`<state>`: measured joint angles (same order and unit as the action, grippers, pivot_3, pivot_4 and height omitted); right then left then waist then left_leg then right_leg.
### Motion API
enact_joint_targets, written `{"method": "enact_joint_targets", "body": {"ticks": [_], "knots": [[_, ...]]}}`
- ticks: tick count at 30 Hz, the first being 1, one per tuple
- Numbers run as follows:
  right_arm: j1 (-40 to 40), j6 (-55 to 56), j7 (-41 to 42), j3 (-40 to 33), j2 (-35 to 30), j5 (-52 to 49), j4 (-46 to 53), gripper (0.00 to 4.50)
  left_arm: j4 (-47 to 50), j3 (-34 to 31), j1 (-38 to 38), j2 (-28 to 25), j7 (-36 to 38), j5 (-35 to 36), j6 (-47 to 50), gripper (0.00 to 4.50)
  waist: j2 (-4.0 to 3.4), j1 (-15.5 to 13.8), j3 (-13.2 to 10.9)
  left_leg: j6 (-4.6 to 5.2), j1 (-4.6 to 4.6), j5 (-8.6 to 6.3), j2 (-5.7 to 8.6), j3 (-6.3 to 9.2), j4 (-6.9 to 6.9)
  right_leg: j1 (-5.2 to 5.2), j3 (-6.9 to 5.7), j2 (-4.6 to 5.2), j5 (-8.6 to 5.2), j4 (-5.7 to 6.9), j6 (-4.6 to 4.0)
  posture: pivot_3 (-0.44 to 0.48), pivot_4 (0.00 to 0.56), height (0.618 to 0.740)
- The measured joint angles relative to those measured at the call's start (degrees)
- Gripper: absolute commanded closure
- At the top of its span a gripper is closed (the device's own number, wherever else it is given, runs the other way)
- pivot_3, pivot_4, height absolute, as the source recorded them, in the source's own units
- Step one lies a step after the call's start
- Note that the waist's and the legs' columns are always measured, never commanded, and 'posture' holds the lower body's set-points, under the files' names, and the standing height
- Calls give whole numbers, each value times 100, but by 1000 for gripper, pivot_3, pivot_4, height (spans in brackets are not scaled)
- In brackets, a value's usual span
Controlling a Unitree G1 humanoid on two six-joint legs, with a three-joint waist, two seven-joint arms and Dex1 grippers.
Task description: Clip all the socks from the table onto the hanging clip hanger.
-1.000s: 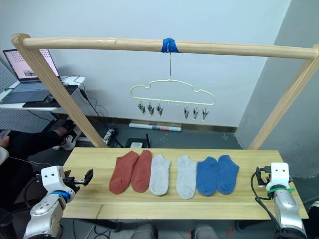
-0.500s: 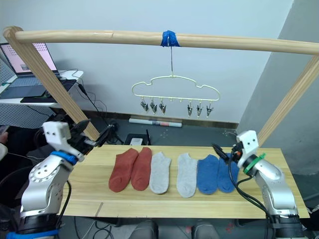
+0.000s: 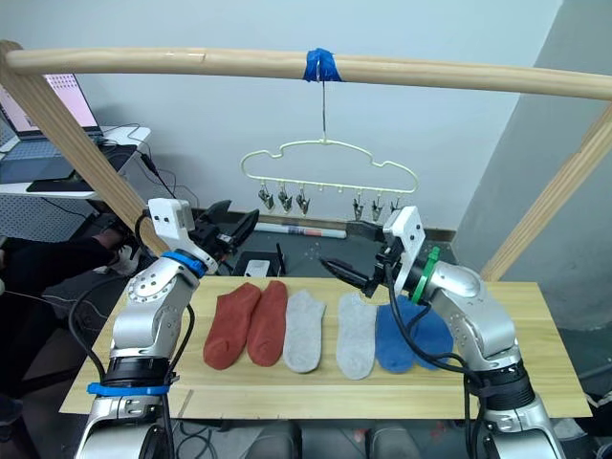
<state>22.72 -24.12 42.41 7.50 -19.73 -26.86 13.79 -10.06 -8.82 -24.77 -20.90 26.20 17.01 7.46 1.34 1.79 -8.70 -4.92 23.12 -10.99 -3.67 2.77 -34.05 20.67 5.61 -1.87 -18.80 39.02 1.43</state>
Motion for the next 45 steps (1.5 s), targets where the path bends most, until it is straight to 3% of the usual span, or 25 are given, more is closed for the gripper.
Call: {"method": "enact_joint_targets", "body": {"ticks": [12, 18, 30, 45], "knots": [[315, 5, -72, 51, 232, 134, -111, 0, -904, 79, -481, 315, -70, -275, -504, 1162, 1, 4, -45, 0, 5, 0, 0, 5, -1, 4, -7, 0, 0, 1, 0, -8, 168, 740], [324, 4, -90, 53, 238, 153, -113, 0, -1356, 108, -755, 360, -80, -412, -838, 1162, -1, 0, -49, -1, 78, 1, 0, 11, -21, 71, -12, 0, 4, 12, -1, -10, 174, 740], [507, -10, -120, 51, 224, 152, -113, 0, -2110, 113, -1192, 441, -178, -531, -1307, 1162, 2, 1, -83, 0, 79, 1, 1, 12, -25, 71, -15, 0, 5, 14, 0, -19, 184, 740], [506, -141, -233, 48, 243, 118, -112, 0, -2218, 111, -1364, 451, -194, -568, -1513, 1162, 4, 1, -169, -1, 80, 1, 1, 13, -27, 71, -15, 0, 5, 17, 0, -21, 189, 740]]}}
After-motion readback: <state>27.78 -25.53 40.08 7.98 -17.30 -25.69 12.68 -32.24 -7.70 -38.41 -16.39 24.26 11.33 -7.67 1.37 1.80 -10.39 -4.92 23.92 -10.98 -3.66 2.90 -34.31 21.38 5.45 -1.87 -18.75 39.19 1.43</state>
